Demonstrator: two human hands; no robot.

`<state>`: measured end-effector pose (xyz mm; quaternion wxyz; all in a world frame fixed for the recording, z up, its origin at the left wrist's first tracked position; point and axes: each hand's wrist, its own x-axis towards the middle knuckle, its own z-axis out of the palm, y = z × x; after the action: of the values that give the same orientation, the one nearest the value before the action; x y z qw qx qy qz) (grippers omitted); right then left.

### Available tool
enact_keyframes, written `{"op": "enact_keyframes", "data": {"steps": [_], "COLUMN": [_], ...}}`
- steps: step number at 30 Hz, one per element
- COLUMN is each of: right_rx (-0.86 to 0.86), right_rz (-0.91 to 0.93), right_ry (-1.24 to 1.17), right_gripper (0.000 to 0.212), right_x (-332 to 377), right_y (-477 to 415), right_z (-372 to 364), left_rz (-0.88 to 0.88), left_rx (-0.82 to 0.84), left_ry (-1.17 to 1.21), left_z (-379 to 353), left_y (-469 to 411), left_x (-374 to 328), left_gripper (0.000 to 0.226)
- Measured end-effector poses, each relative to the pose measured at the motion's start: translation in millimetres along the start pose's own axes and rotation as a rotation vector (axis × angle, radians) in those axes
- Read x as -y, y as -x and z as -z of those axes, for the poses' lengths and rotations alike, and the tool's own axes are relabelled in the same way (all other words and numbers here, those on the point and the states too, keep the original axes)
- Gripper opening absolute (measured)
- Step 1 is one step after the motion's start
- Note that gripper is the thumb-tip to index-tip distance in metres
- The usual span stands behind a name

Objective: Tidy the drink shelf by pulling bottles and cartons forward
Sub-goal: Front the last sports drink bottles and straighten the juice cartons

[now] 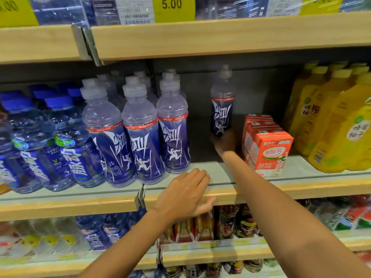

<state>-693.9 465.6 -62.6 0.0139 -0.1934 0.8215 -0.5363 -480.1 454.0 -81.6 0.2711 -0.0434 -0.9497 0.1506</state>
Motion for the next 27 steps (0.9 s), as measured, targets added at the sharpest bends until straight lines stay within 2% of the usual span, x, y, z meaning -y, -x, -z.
{"op": "enact_keyframes", "data": {"steps": [3, 7, 12, 15, 19, 23, 25, 27], "right_rx": [-0.008, 0.005, -0.008, 0.014, 0.032, 0.146, 0.208, 0.253], "right_rz": [-0.034, -0.032, 0.014, 0.041, 0.152, 0.242, 0.25, 0.269], "right_ry": [-0.172, -0.182, -0.142, -0.253, -0.198, -0.242, -0.27, -0.297], "right_gripper": [0.082, 0.088, 0.074, 0.062, 0.053, 0.052, 0.05, 0.044], "right_x": [0.4, 1.4, -0.6, -5.0, -4.4, 3.7, 6.1, 7.7], "right_y": [1.6, 8.6, 33.8, 56.3, 90.5, 131.0, 149.6, 166.9], "right_z": [3.8, 8.8, 20.0, 32.0, 56.5, 82.4, 89.6, 92.4], "left_rz": [0.012, 0.018, 0.058, 0.127, 0.486, 0.809, 0.905, 0.907], "left_rx": [0.019, 0.023, 0.113, 0.154, -0.069, -0.298, -0.362, -0.435], "left_ry": [-0.004, 0.003, 0.021, 0.137, 0.558, 1.1, 1.365, 1.553], "left_z": [1.5, 1.6, 4.9, 9.0, 16.9, 41.6, 60.0, 78.4], "left_y": [-0.3, 0.3, 0.3, -0.1, 1.0, -18.6, -36.6, -52.1], "left_x": [-1.4, -1.9, -2.8, -4.1, -9.8, -4.9, -2.5, -5.1], "left_gripper": [0.053, 0.053, 0.057, 0.053, 0.042, 0.02, 0.018, 0.019]}}
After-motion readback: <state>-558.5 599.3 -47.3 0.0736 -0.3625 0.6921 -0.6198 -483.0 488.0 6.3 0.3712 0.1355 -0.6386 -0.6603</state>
